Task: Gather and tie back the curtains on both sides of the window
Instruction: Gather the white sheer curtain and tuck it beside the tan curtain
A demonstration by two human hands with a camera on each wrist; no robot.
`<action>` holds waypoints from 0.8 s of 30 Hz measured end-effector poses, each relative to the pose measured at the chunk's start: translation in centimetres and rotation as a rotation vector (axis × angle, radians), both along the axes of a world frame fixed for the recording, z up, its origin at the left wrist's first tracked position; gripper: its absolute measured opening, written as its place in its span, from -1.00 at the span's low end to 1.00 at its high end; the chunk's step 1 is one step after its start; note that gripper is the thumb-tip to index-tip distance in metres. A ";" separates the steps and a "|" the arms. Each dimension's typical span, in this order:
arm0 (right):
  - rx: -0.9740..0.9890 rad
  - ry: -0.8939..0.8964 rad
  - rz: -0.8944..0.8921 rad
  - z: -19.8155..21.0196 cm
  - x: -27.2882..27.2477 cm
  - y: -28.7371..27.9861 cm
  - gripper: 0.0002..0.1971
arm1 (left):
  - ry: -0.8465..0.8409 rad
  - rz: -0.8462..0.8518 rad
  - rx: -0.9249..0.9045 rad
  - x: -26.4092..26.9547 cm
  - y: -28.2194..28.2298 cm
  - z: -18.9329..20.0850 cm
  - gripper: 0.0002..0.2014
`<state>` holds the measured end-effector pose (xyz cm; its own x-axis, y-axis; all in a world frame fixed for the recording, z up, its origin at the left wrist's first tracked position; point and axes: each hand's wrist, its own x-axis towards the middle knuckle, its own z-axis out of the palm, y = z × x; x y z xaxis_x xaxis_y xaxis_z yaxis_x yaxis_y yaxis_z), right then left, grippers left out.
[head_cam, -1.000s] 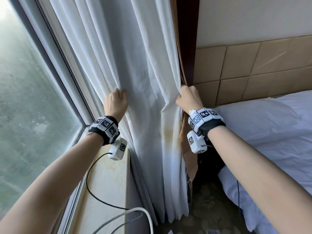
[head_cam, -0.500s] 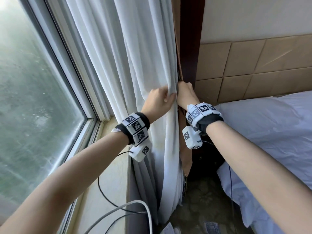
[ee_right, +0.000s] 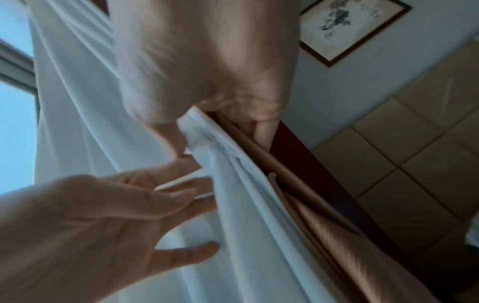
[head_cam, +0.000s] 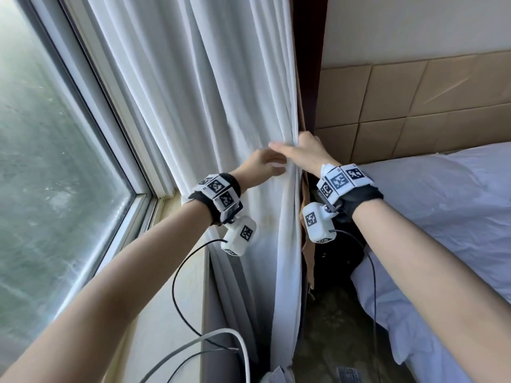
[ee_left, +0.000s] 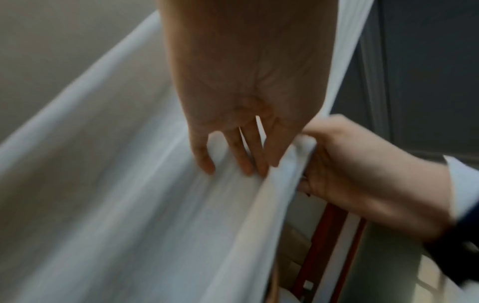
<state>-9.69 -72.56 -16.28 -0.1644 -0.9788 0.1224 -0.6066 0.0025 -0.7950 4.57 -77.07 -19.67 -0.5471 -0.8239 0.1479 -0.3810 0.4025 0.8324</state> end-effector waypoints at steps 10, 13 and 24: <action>-0.075 0.256 -0.061 -0.7 0.0 0.0 -0.70 | 0.294 0.750 -0.081 8.3 -5.9 1.6 -0.31; -0.071 0.211 -0.031 -0.7 0.0 0.1 -0.69 | 0.186 0.561 -0.001 7.7 -6.7 2.7 -0.28; -0.114 0.049 0.068 -0.7 -0.6 1.0 -0.66 | 0.309 0.522 0.049 3.3 -8.3 3.4 -0.38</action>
<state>-10.28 -71.58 -16.94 -0.0897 -0.9666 0.2401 -0.6402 -0.1287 -0.7573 7.86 -85.36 -16.29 -0.0064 -0.9817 0.1903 -0.2552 0.1856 0.9489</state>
